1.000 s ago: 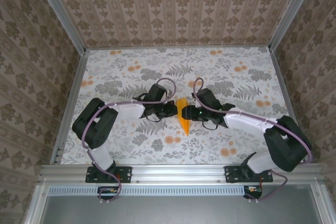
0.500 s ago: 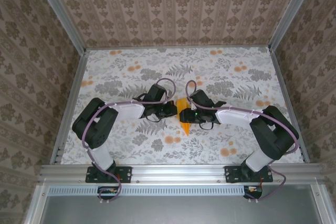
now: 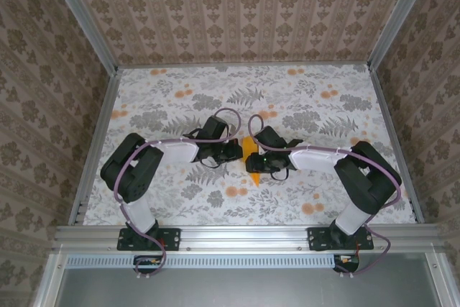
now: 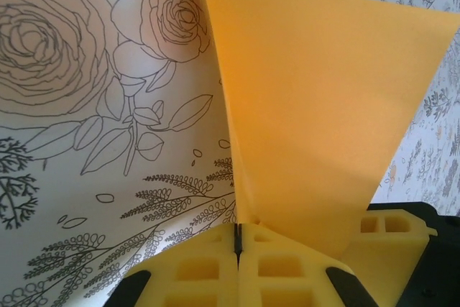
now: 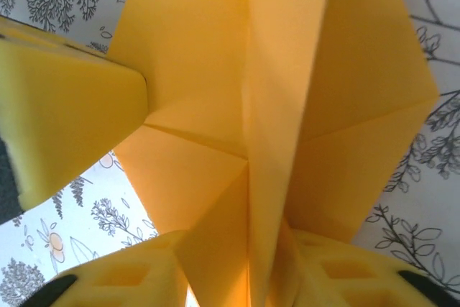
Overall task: Fold a paper plane with a square sheet of paper (pick it up from the middle)
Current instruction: Move the paper plane to the center of the table.
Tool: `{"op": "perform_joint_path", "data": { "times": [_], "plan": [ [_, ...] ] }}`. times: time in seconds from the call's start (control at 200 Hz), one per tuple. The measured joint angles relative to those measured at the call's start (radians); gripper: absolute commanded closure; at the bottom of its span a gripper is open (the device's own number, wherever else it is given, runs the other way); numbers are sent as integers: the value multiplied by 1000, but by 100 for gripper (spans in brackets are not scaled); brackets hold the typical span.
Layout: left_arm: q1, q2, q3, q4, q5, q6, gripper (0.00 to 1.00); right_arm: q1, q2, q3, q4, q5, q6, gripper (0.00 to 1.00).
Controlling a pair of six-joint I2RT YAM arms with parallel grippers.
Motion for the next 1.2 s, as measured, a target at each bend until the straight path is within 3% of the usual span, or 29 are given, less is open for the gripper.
{"op": "perform_joint_path", "data": {
  "times": [0.23,0.69,0.915,1.2],
  "plan": [
    [13,0,-2,-9,-1,1,97,0,3,29,-28,40,2,82],
    [13,0,-15,-28,-8,1,88,58,79,109,-109,126,0,77],
    [33,-25,-16,-76,-19,-4,62,64,95,132,-140,164,-17,91],
    [90,-220,-16,-251,-162,11,36,64,69,161,-252,296,-48,91]
  ]
}}
